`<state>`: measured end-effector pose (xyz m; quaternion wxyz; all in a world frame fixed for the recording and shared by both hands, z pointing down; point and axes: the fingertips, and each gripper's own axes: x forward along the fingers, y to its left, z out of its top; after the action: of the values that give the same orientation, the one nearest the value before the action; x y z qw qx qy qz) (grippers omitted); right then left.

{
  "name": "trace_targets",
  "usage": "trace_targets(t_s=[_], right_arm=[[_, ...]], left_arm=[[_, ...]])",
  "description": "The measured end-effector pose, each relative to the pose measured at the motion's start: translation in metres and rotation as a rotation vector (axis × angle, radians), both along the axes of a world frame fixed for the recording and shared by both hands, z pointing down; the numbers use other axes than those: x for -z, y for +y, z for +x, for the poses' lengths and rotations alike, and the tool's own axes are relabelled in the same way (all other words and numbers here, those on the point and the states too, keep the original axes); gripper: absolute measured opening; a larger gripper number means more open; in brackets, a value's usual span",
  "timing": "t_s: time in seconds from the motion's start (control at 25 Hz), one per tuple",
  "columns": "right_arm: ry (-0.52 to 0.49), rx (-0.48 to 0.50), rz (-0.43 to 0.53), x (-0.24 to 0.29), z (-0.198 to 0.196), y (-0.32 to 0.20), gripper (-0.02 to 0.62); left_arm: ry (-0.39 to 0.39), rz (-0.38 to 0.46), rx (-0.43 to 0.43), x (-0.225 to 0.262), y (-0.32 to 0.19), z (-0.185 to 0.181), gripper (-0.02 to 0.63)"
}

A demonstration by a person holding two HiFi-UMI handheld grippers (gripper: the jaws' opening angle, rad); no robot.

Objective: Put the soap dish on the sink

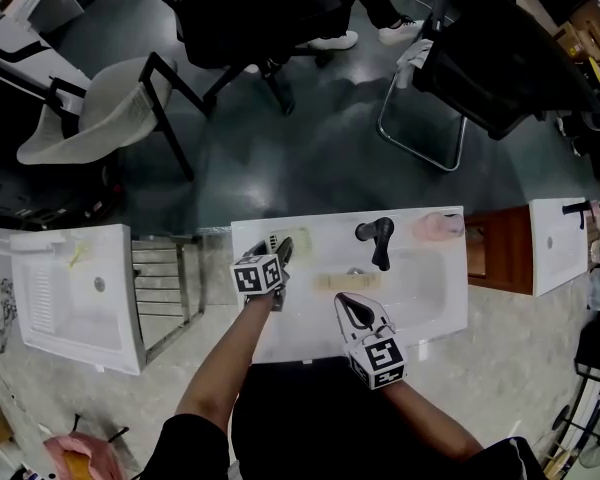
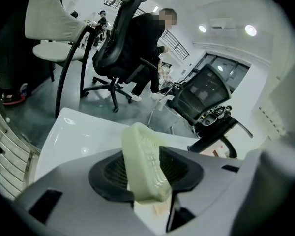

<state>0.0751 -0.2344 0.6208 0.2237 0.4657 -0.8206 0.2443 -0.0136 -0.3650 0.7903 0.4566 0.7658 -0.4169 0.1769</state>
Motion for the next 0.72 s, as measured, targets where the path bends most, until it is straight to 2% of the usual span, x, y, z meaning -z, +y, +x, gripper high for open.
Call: trace_targets(t_s=[0.48,0.72], right_arm=[[-0.011,0.0,0.006,0.001,0.013,0.012,-0.002],[-0.016,-0.005,0.014,0.006,0.021,0.018,-0.002]], left_arm=[[-0.109,0.037,-0.002,-0.002,-0.005,-0.007,0.215],[-0.137,0.061,0.038,0.0,-0.009,-0.019,0.242]])
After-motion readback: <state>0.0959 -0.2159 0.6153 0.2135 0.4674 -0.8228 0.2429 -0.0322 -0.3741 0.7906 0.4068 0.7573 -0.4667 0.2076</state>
